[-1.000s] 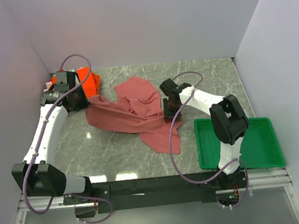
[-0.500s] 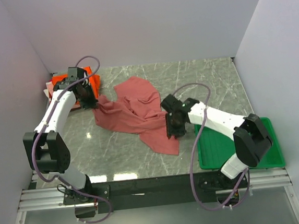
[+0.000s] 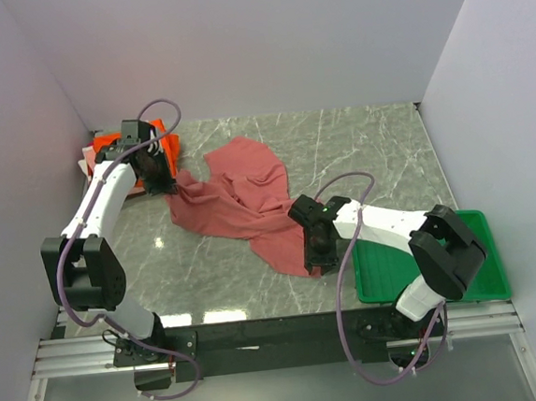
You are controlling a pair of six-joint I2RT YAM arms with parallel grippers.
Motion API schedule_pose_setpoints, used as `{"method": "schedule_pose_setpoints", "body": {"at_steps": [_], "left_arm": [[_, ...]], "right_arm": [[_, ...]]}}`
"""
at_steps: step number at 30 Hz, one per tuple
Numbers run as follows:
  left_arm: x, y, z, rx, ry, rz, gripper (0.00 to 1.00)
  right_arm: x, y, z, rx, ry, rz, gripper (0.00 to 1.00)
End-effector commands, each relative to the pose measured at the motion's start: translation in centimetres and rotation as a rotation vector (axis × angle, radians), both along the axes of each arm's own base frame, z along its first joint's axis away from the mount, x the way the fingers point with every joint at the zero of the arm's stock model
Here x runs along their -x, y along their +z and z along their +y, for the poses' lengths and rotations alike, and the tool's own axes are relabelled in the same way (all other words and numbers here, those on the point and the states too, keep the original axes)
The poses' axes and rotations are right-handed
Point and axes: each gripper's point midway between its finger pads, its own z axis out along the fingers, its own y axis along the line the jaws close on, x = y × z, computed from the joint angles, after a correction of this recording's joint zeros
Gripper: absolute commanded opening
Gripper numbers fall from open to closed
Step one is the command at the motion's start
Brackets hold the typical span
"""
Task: Fold and stack the t-shirts
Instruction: Flatten the tshirt out
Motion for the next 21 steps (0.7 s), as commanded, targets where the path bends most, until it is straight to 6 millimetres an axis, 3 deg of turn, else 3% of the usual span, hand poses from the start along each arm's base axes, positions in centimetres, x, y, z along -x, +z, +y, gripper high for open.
{"method": "schedule_pose_setpoints", "body": {"at_steps": [1, 12, 16, 18, 19, 21], "left_arm": [[0.7, 0.9, -0.1, 0.004, -0.028, -0.032, 0.00], [1.8, 1.1, 0.0, 0.005, -0.029, -0.028, 0.00], [2.3, 0.6, 0.2, -0.005, -0.027, -0.018, 0.01], [2.4, 0.3, 0.3, -0.012, -0.027, -0.013, 0.01], [2.4, 0.2, 0.4, -0.017, -0.026, -0.013, 0.00], [2.2, 0.4, 1.2, -0.056, -0.020, -0.018, 0.00]], "right_arm": [[-0.2, -0.8, 0.4, -0.011, -0.021, -0.008, 0.41], [-0.3, -2.9, 0.3, 0.003, -0.016, 0.000, 0.40], [-0.4, -3.3, -0.3, 0.016, -0.025, -0.004, 0.28], [-0.4, -3.2, -0.5, 0.018, -0.030, -0.006, 0.15], [-0.3, -3.0, -0.7, 0.025, -0.031, -0.004, 0.02], [-1.0, -1.9, -0.6, 0.019, -0.034, -0.028, 0.00]]}}
